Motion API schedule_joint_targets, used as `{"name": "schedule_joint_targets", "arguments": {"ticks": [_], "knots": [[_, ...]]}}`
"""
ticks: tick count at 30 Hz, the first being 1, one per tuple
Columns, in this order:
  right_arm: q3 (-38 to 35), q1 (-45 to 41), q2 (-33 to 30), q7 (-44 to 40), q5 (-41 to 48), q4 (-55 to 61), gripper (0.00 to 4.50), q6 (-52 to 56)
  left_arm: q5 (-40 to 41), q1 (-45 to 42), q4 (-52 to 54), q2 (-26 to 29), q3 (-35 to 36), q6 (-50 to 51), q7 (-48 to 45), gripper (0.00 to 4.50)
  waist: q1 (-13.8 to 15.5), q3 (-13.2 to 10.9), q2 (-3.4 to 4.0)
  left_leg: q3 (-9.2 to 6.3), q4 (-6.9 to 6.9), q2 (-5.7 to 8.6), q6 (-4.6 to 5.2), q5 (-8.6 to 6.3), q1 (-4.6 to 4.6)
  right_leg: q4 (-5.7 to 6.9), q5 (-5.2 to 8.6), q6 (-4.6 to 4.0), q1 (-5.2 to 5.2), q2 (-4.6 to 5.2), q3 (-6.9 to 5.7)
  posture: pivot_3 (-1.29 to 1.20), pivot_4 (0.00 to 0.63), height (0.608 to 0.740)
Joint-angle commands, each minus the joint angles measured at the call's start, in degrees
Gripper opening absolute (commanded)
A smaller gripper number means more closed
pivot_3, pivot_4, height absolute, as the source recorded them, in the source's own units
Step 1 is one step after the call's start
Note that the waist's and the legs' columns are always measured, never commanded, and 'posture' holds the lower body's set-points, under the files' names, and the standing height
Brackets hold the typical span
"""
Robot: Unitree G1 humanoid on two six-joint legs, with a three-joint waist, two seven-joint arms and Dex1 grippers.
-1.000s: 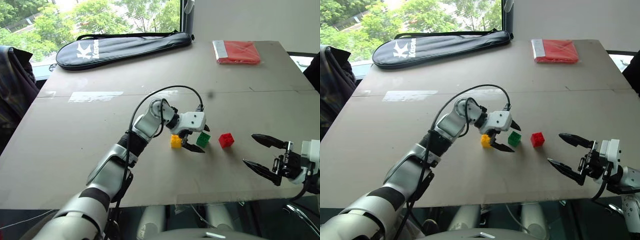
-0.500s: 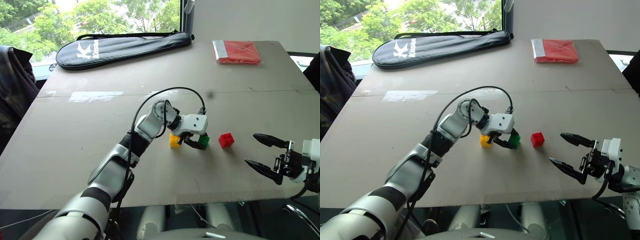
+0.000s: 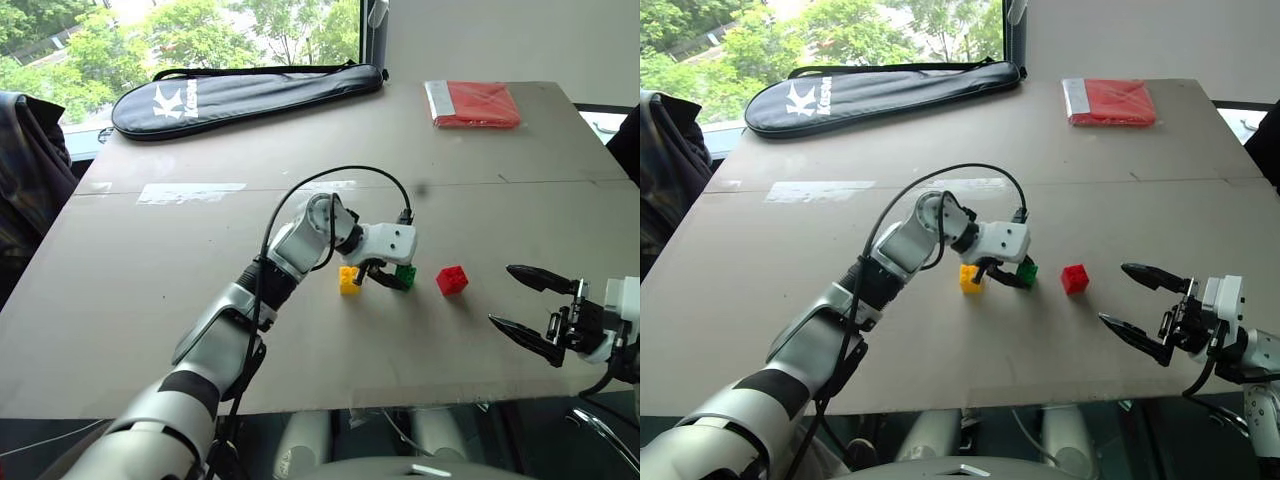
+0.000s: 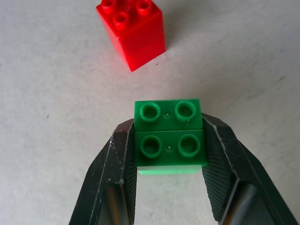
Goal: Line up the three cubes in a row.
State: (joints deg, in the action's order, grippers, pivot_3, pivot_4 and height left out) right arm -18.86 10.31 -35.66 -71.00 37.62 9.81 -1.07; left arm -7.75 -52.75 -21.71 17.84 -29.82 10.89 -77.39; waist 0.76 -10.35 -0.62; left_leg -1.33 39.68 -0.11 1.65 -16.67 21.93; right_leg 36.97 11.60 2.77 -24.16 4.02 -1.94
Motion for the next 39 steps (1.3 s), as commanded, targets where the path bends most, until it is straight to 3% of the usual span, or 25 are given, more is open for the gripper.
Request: {"name": "schedule_joint_targets", "arguments": {"ticks": [1, 14, 29, 36, 39], "knots": [[-0.52, -0.26, 0.17, -0.62, 0.09, -0.01, 4.50, -1.44, -0.98, 1.18, 5.53, 0.38, -0.10, 6.39, 1.79, 1.28, 0.00, 0.00, 0.00, 0.00, 0.00, 0.00, 0.00, 0.00, 0.00, 0.00, 0.00, 0.00, 0.00, 0.00, 0.00, 0.00, 0.150, 0.694], [0.88, -0.75, 1.26, -0.03, -0.68, 0.31, 4.50, -1.79, 1.49, 7.66, 21.30, 1.28, -0.88, 23.62, 5.10, 1.28, 0.00, 0.01, 0.01, 0.00, 0.00, -0.05, 0.00, 0.00, -0.02, 0.02, 0.00, -0.01, 0.01, 0.01, 0.03, 0.00, 0.150, 0.694], [1.57, -1.71, 0.97, 0.60, -0.84, 0.47, 4.50, -1.51, 1.81, 8.22, 18.80, 1.45, -1.71, 22.14, 10.46, 1.28, 0.12, 0.02, 0.02, -0.01, 0.07, -0.04, 0.00, 0.00, -0.03, 0.03, -0.01, -0.03, 0.05, 0.02, 0.04, 0.00, 0.150, 0.694], [1.57, -1.49, 0.69, 0.80, -0.82, 1.01, 4.50, -1.12, 2.66, 8.00, 17.76, 1.10, -2.25, 21.68, 11.33, 4.47, 0.05, 0.01, 0.02, -0.05, 0.20, -0.04, 0.00, 0.00, -0.01, 0.04, 0.00, 0.00, 0.11, 0.02, 0.03, 0.00, 0.150, 0.694], [1.48, -1.46, 0.56, 0.83, -0.80, 1.08, 4.50, -0.99, 2.96, 8.12, 17.94, 1.09, -2.31, 21.64, 11.41, 4.47, 0.03, 0.01, 0.02, -0.05, 0.20, -0.03, 0.00, 0.00, -0.01, 0.05, -0.02, -0.03, 0.11, 0.02, 0.03, 0.00, 0.150, 0.694]]}}
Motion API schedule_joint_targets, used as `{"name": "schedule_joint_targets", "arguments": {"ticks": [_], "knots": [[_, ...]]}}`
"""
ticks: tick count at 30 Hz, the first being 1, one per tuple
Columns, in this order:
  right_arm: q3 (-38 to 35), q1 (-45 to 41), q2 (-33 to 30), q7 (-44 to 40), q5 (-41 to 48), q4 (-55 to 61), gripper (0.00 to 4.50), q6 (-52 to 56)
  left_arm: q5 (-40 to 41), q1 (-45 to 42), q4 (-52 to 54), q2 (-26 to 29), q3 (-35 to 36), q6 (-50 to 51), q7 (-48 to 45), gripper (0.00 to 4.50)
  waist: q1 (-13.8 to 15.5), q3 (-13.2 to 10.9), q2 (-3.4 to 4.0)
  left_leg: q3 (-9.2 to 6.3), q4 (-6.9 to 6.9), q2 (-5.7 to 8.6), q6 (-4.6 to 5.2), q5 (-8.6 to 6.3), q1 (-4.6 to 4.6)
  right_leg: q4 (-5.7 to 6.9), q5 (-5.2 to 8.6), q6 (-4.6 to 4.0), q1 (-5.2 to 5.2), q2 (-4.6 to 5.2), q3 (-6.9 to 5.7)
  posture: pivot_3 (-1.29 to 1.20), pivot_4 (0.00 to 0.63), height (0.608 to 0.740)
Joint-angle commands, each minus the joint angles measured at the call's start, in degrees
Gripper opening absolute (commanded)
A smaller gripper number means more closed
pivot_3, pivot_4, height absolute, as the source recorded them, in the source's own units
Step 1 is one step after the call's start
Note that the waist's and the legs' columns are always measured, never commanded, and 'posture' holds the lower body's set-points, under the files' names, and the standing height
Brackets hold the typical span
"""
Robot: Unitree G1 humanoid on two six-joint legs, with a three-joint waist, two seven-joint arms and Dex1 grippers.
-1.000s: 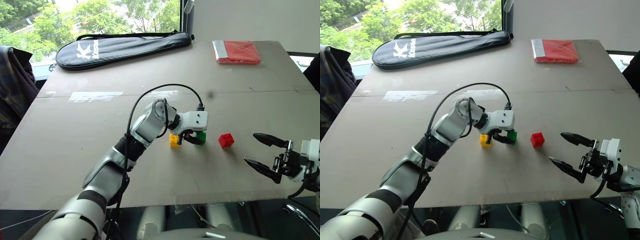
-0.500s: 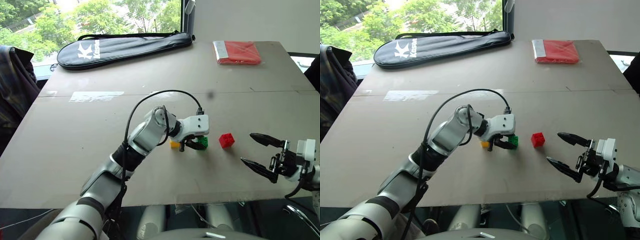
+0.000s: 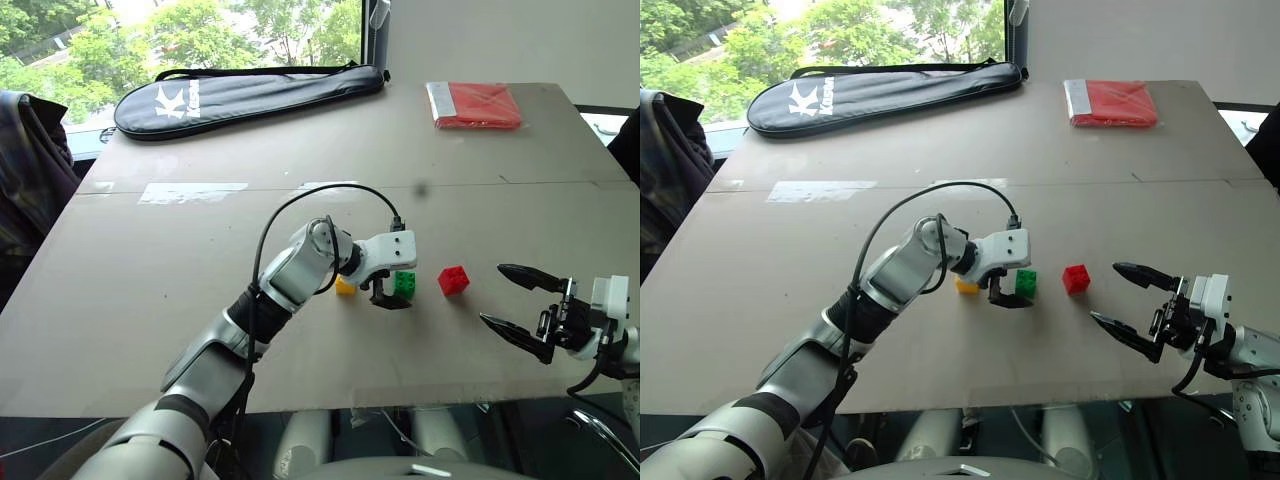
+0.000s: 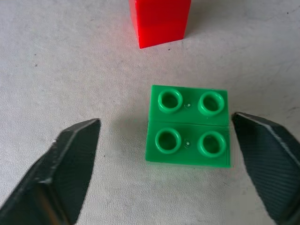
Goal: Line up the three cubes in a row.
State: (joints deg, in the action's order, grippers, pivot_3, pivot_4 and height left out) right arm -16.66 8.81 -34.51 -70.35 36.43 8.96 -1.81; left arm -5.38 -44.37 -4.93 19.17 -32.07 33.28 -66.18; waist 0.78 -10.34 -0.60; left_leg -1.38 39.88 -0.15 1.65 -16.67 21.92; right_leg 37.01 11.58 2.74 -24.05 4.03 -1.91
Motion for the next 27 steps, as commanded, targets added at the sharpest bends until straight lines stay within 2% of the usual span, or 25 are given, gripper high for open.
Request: {"name": "schedule_joint_targets", "arguments": {"ticks": [1, 6, 12, 18, 21, 24, 27], "knots": [[-0.74, 0.07, -0.63, 0.14, 0.37, 1.90, 4.50, -0.26, 0.50, -0.30, 1.02, -0.26, -0.07, -0.95, 0.40, 4.47, 0.01, 0.00, 0.00, 0.00, 0.00, 0.00, 0.00, 0.00, 0.00, 0.00, 0.00, 0.00, 0.00, 0.00, 0.00, 0.00, 0.150, 0.694], [-0.76, -0.06, -0.67, -0.14, 0.30, 1.50, 4.50, -0.36, 1.52, -1.10, 0.92, -1.08, 1.41, -0.29, 1.51, 4.47, 0.02, 0.00, 0.00, 0.00, 0.00, -0.01, 0.00, 0.00, 0.00, 0.00, 0.01, 0.01, 0.00, 0.00, 0.00, 0.00, 0.150, 0.694], [-0.85, -0.96, -0.50, -1.54, 0.15, -0.73, 4.50, -1.43, 8.28, -3.23, 6.08, -0.66, 8.12, 2.86, 0.57, 4.47, 0.01, 0.00, 0.00, -0.01, 0.03, -0.02, 0.00, 0.00, 0.02, 0.00, 0.01, 0.02, 0.00, 0.00, -0.01, 0.00, 0.150, 0.694], [-0.50, -2.06, -0.40, -3.23, -0.15, -3.23, 4.50, -2.59, 17.04, -1.49, 12.39, 6.60, 17.38, 5.23, -3.03, 4.47, -0.31, -0.01, 0.02, 0.01, 0.02, -0.05, 0.00, 0.00, -0.03, 0.07, -0.04, -0.07, -0.02, -0.02, 0.01, 0.00, 0.150, 0.694], [-0.23, -2.73, -0.37, -3.82, -0.32, -4.18, 4.50, -2.79, 22.46, 0.86, 15.36, 9.92, 25.05, 6.87, -2.50, 4.47, -0.28, -0.01, 0.02, 0.00, 0.03, -0.07, 0.00, 0.00, -0.02, 0.10, -0.03, -0.07, -0.04, -0.01, 0.01, 0.00, 0.150, 0.694], [0.34, -3.41, -0.13, -4.28, -0.60, -5.09, 4.50, -3.04, 26.58, 5.65, 18.43, 13.36, 31.06, 8.52, -1.67, 4.47, -0.34, -0.02, 0.03, 0.01, 0.04, -0.08, -0.01, 0.00, -0.03, 0.09, -0.03, -0.06, -0.03, 0.00, 0.02, 0.00, 0.150, 0.694], [0.75, -3.77, 0.01, -4.45, -0.73, -5.59, 4.50, -3.16, 28.61, 13.97, 22.73, 18.26, 35.14, 10.09, -0.50, 4.47, -0.54, -0.02, 0.03, -0.01, 0.03, -0.10, -0.01, 0.00, -0.02, 0.09, -0.06, -0.12, -0.04, -0.01, 0.02, 0.00, 0.150, 0.694]]}}
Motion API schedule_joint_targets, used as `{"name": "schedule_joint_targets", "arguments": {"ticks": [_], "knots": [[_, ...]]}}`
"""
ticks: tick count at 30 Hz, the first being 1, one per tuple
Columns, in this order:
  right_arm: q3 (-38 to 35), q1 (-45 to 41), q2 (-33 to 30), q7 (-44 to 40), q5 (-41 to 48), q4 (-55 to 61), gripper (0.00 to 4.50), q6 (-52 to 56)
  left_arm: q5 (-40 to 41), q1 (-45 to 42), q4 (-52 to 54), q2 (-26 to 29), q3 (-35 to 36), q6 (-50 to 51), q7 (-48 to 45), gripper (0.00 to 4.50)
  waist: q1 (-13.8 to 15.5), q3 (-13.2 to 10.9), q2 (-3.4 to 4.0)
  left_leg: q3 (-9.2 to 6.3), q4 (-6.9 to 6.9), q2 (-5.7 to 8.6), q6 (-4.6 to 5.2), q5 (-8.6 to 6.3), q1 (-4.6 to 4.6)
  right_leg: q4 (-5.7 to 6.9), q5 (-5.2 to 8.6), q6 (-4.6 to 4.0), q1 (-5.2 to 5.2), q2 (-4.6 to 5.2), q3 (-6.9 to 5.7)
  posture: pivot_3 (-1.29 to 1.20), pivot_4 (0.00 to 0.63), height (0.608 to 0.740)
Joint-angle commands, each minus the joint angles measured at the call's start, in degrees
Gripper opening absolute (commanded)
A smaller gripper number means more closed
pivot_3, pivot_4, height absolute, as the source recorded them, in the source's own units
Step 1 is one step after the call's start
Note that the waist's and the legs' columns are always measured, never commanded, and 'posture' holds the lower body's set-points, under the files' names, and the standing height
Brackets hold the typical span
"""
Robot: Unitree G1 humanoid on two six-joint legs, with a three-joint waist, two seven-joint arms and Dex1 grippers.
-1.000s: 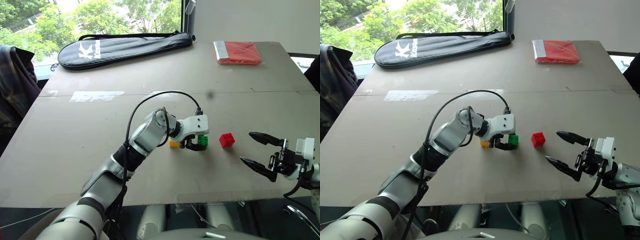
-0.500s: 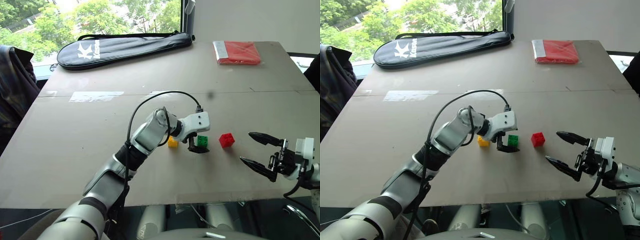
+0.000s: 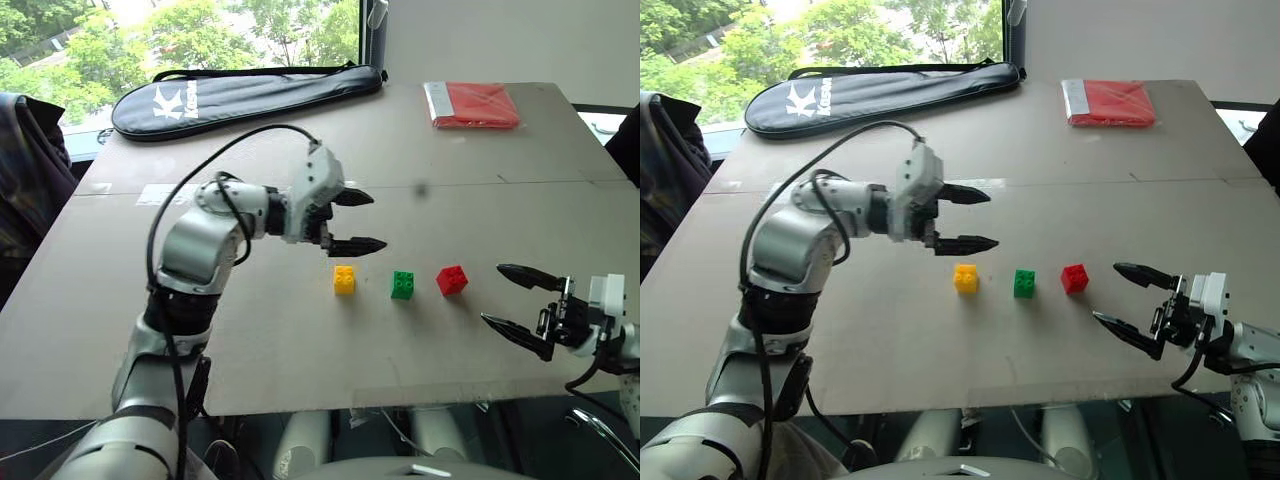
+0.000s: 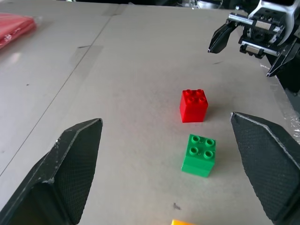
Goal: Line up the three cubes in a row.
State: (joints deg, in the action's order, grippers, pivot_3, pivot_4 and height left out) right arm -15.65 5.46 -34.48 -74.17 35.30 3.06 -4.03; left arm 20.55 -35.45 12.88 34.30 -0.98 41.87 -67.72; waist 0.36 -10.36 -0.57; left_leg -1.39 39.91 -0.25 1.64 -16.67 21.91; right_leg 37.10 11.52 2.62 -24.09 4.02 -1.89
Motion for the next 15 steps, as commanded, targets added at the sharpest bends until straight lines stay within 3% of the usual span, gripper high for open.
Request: {"name": "schedule_joint_targets", "arguments": {"ticks": [1, 6, 10, 15], "knots": [[-0.25, -0.46, 0.01, -0.71, 0.39, 0.18, 4.50, -0.99, 2.91, 8.04, 6.28, 4.40, 5.06, 1.37, 1.57, 4.47, -0.08, 0.00, 0.00, 0.01, 0.00, 0.00, 0.00, 0.00, -0.01, 0.00, 0.00, 0.00, 0.00, 0.00, 0.01, 0.00, 0.150, 0.694], [-0.47, -0.42, 0.27, -0.80, 0.26, -1.11, 4.50, -1.17, -0.28, 25.10, 9.04, 6.73, 10.19, -5.79, 6.82, 4.47, 0.40, -0.01, -0.01, 0.03, 0.01, -0.02, -0.01, 0.00, 0.01, -0.05, 0.09, -0.16, 0.00, 0.03, 0.03, 0.00, 0.150, 0.694], [-0.90, -0.40, -0.18, -1.51, 0.02, -3.20, 4.50, -1.66, -0.33, 35.23, 8.69, 3.24, 14.10, -13.62, 11.21, 4.47, 0.63, -0.01, -0.01, 0.04, 0.01, -0.02, -0.01, -0.01, -0.02, -0.05, 0.14, -0.23, 0.01, 0.05, 0.04, 0.00, 0.150, 0.694], [-1.30, -0.18, -0.69, -2.40, -0.39, -5.29, 4.50, -2.53, -1.49, 45.39, 10.76, 2.75, 12.74, -20.24, 11.06, 4.47, 0.49, 0.00, -0.02, 0.08, 0.01, -0.02, -0.01, -0.02, -0.02, -0.08, 0.15, -0.23, 0.02, 0.11, 0.05, 0.00, 0.150, 0.694]]}}
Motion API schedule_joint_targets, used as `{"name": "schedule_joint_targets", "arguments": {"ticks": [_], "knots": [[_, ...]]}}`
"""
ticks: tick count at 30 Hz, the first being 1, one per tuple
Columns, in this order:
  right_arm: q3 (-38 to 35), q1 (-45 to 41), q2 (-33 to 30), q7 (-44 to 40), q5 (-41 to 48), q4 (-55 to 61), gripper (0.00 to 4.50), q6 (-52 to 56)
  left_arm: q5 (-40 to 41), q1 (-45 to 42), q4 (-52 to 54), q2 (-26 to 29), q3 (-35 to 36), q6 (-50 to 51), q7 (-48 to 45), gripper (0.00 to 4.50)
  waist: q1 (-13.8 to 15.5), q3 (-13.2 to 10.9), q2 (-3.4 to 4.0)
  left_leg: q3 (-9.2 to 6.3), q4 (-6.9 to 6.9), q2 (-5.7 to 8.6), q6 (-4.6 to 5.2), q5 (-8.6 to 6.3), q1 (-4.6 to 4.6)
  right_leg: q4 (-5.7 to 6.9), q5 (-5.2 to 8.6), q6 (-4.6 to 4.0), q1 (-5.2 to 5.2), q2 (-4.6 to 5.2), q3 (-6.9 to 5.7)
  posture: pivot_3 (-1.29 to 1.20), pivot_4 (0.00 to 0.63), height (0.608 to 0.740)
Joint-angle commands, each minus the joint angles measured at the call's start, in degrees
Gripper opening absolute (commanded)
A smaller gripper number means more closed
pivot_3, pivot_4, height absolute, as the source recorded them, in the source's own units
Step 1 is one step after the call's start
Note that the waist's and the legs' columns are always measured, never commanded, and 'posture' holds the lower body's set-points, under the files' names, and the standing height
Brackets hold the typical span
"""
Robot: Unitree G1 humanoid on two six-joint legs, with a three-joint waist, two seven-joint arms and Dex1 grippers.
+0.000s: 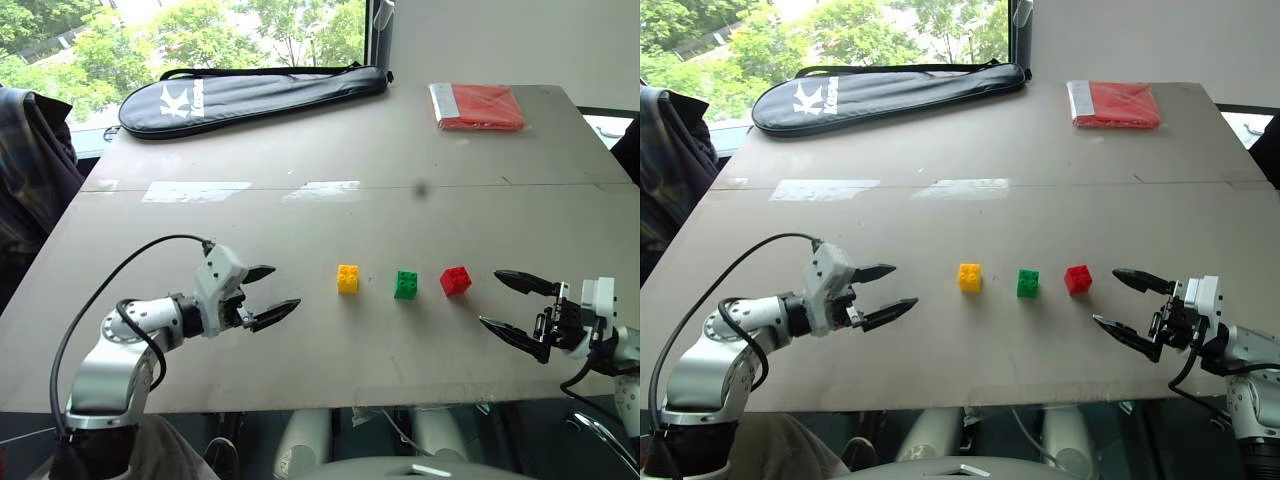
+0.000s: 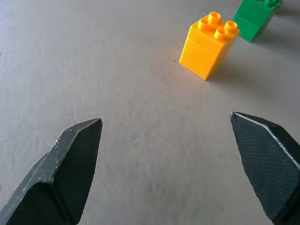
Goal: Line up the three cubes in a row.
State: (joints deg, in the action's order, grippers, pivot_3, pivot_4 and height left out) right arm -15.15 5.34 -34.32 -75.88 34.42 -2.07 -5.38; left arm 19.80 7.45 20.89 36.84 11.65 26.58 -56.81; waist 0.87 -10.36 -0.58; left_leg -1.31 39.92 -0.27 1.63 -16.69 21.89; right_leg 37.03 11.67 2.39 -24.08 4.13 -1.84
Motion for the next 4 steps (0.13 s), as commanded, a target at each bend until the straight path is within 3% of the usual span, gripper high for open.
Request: {"name": "schedule_joint_targets", "arguments": {"ticks": [1, 4], "knots": [[-1.87, -0.01, -0.93, -0.88, 0.46, -0.52, 4.50, -1.32, -1.36, 3.43, 2.04, -0.21, -0.34, -6.35, 0.88, 4.47, -0.03, 0.01, 0.02, -0.01, 0.00, 0.00, 0.00, 0.00, 0.01, 0.00, 0.00, 0.00, -0.01, -0.01, -0.02, 0.00, 0.150, 0.694], [-1.86, 0.17, -0.99, -0.85, 0.31, -1.02, 4.50, -1.65, -2.67, 4.26, -0.55, -1.74, -1.40, -9.92, 3.24, 4.47, 0.08, 0.01, 0.02, -0.03, 0.00, 0.00, 0.00, 0.00, -0.01, 0.01, 0.03, 0.05, -0.01, -0.02, -0.04, 0.00, 0.150, 0.694]]}}
